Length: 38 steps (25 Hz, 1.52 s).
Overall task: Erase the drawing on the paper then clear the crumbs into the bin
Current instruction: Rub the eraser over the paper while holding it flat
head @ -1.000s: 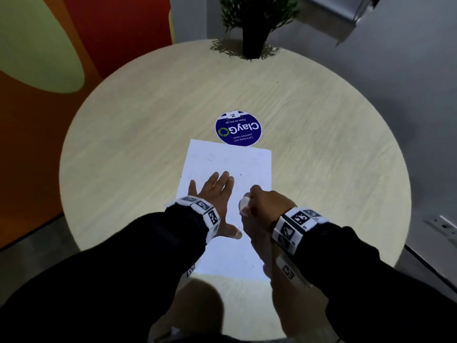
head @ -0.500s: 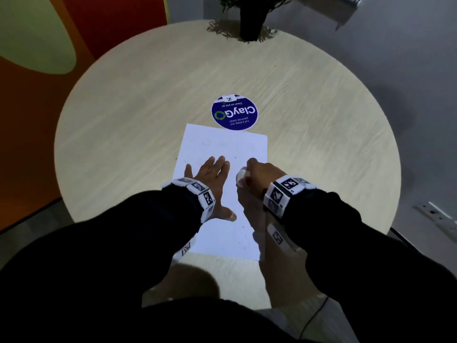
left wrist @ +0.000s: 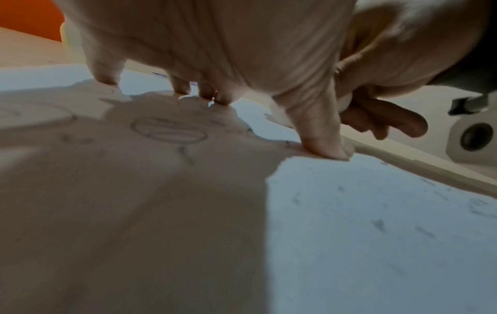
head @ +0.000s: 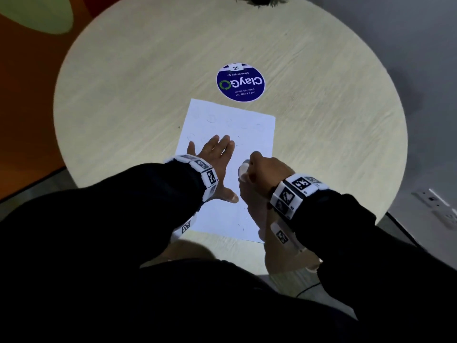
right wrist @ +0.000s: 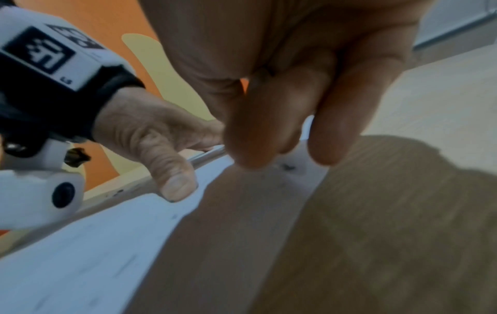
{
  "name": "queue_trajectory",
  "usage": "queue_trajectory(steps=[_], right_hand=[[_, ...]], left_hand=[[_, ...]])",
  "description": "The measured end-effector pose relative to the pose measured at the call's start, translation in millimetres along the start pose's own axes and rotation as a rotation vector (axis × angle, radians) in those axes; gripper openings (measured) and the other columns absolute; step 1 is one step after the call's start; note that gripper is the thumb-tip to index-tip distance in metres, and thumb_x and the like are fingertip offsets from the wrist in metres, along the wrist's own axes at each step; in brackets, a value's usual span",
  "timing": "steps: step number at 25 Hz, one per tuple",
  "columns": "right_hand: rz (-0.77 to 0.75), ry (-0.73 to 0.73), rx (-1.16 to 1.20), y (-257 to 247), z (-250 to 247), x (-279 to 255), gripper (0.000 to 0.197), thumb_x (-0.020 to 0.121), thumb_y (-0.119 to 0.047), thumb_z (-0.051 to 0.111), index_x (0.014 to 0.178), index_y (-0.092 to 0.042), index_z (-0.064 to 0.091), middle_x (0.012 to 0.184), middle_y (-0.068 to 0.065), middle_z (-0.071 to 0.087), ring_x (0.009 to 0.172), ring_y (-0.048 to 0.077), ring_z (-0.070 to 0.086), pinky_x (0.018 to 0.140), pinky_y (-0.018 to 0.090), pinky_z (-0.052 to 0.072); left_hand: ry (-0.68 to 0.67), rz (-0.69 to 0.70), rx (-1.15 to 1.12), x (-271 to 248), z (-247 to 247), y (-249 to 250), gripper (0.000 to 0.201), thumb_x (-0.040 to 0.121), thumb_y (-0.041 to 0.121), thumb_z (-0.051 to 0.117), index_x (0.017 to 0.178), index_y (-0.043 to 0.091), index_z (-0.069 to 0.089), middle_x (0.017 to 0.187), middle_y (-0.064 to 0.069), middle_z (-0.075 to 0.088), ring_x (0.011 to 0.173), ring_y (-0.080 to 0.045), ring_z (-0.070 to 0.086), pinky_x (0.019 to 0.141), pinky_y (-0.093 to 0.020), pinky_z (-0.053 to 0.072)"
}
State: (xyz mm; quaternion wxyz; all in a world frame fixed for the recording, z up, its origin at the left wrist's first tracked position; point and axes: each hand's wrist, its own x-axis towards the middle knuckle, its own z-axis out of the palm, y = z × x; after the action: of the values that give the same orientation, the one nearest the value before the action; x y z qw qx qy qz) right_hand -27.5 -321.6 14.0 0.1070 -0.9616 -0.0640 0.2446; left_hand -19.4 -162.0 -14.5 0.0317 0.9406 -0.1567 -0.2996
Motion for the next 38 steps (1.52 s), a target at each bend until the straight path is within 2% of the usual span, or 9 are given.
queue_trajectory(steps=[4,9,14,19,21,25,29,34,38], right_hand=[[0.009,0.036,0.026,-1.8,-18.6,22.8,0.032,0.092,-0.033,0.053,0.111,-0.009,0.047,0.102,0.012,0.062,0.076,0.024,0.049,0.066,0.030,0.036],[-0.018,-0.005,-0.051,-6.3,-4.1,5.2,0.023,0.093,-0.030,0.050,0.104,-0.011,0.045,0.102,0.012,0.062,0.081,0.026,0.053,0.069,0.032,0.040],[-0.006,0.039,0.018,-5.4,-20.8,26.9,0.027,0.091,-0.035,0.052,0.106,-0.013,0.045,0.103,0.013,0.061,0.078,0.026,0.051,0.068,0.032,0.038],[-0.040,-0.015,-0.059,-10.8,-12.7,20.8,0.033,0.092,-0.034,0.051,0.114,-0.010,0.047,0.111,0.012,0.059,0.090,0.030,0.057,0.073,0.034,0.041],[-0.006,0.010,0.006,-12.9,-26.4,27.3,0.035,0.093,-0.034,0.050,0.118,-0.010,0.046,0.112,0.013,0.058,0.086,0.029,0.054,0.071,0.033,0.039],[-0.036,-0.006,-0.080,-12.7,-8.7,2.6,0.028,0.093,-0.033,0.048,0.110,-0.012,0.047,0.101,0.013,0.062,0.084,0.029,0.057,0.071,0.035,0.045],[-0.028,-0.004,-0.038,-6.2,-11.7,6.6,0.032,0.091,-0.033,0.051,0.113,-0.010,0.046,0.103,0.014,0.061,0.087,0.030,0.056,0.074,0.034,0.043],[-0.017,-0.004,-0.048,-5.8,-0.3,-7.7,0.026,0.093,-0.034,0.050,0.106,-0.013,0.044,0.085,0.001,0.052,0.079,0.024,0.049,0.070,0.033,0.039],[-0.013,-0.029,-0.031,-2.6,-1.4,-1.4,0.026,0.092,-0.035,0.049,0.106,-0.015,0.044,0.091,0.005,0.052,0.080,0.026,0.050,0.070,0.034,0.039]], left_hand=[[0.004,0.004,0.008,0.2,0.6,1.1,0.128,0.067,0.077,0.061,0.150,0.021,-0.020,0.157,0.005,-0.027,0.144,-0.016,-0.023,0.115,-0.059,-0.003],[0.019,0.014,0.001,1.7,2.5,-2.1,0.130,0.064,0.080,0.061,0.150,0.022,-0.019,0.157,0.006,-0.027,0.145,-0.016,-0.022,0.114,-0.060,-0.003],[0.023,0.027,0.017,4.7,4.8,-3.3,0.128,0.063,0.083,0.057,0.149,0.028,-0.021,0.156,0.006,-0.027,0.145,-0.016,-0.023,0.113,-0.060,-0.002],[0.030,0.013,0.006,5.2,4.4,-3.6,0.130,0.063,0.081,0.059,0.150,0.024,-0.020,0.157,0.006,-0.026,0.145,-0.016,-0.021,0.114,-0.060,-0.002],[0.022,0.008,0.021,5.3,4.3,-2.8,0.131,0.063,0.082,0.059,0.150,0.023,-0.020,0.157,0.006,-0.026,0.145,-0.016,-0.021,0.114,-0.061,-0.001],[0.039,0.005,0.015,6.0,5.1,-4.1,0.132,0.062,0.082,0.060,0.150,0.023,-0.019,0.157,0.006,-0.026,0.145,-0.016,-0.021,0.114,-0.061,-0.002],[0.019,-0.003,0.039,5.8,4.3,-2.2,0.132,0.061,0.084,0.057,0.149,0.023,-0.020,0.157,0.005,-0.027,0.145,-0.017,-0.020,0.114,-0.061,0.000],[0.031,-0.007,0.025,4.0,1.5,-0.9,0.130,0.064,0.081,0.059,0.150,0.022,-0.018,0.158,0.004,-0.025,0.146,-0.018,-0.019,0.114,-0.061,0.000],[0.034,0.046,0.042,-12.5,16.5,2.5,0.121,0.071,0.074,0.060,0.151,0.024,-0.015,0.158,0.004,-0.023,0.146,-0.017,-0.018,0.115,-0.058,0.000]])
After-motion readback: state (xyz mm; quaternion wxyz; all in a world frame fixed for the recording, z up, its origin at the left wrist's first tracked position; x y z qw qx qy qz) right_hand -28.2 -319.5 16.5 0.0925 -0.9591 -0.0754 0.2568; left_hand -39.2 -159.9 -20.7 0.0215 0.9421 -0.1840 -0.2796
